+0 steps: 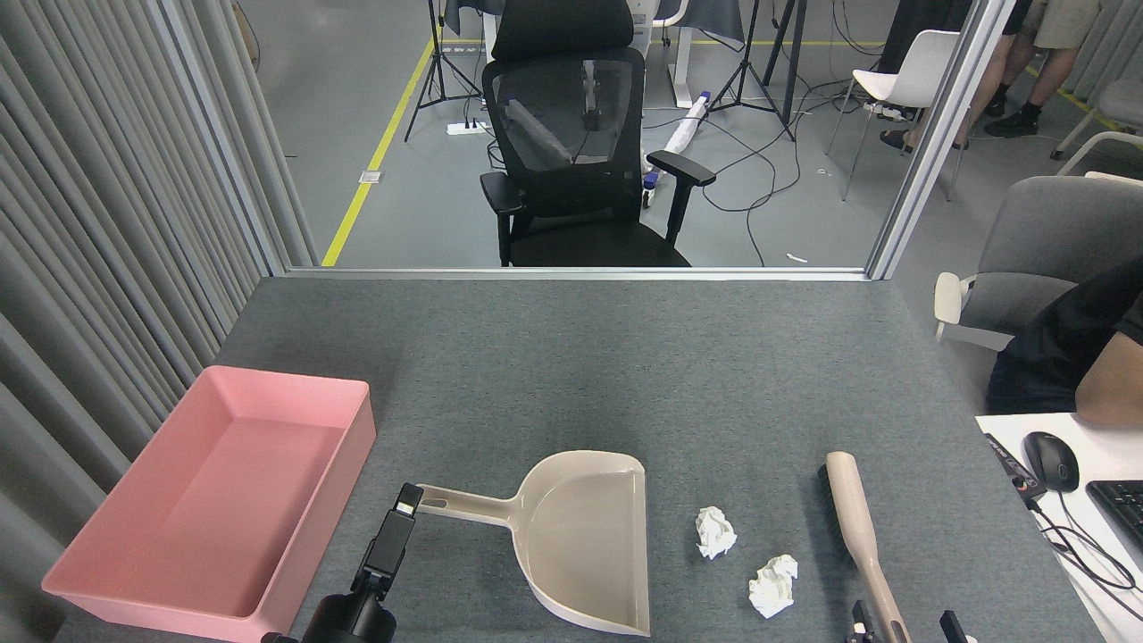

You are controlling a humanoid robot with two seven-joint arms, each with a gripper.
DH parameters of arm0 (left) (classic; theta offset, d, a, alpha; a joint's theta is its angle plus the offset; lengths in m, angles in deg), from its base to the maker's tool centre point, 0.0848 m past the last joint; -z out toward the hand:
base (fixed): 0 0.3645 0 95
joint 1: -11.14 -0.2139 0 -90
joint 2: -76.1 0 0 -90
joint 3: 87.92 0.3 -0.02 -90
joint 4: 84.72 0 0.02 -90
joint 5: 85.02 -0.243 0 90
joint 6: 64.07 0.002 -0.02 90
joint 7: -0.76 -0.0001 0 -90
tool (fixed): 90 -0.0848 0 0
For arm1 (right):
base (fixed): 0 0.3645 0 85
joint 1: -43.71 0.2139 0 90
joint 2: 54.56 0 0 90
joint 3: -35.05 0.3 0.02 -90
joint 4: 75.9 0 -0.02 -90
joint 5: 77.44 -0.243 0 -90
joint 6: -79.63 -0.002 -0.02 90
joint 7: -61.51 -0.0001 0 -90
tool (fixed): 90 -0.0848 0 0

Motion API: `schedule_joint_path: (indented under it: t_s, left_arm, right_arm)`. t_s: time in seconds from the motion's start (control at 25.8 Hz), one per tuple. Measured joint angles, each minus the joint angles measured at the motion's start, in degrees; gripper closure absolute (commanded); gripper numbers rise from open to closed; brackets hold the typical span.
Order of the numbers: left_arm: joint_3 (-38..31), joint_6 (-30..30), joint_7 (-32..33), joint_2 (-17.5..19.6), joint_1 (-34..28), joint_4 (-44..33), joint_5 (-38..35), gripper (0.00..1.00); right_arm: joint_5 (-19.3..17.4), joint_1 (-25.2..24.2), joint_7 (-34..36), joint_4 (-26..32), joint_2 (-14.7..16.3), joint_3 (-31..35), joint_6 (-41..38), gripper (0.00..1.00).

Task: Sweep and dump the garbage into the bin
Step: 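Close the left gripper on the dustpan handle and the right on the brush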

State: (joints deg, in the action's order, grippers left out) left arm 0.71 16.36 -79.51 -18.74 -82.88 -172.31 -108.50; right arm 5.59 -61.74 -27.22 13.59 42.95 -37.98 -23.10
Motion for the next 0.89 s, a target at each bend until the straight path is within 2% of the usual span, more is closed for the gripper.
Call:
schedule_joint_path:
  t_s: [0.89]
  left_arm:
    - [0.0,-0.5,0.0,-0.1,0.1,0.9,0.0,0.01]
  right_arm:
    - [0.3,0.5,0.4,-1.9,-0.6,-0.2,0.7,0.04]
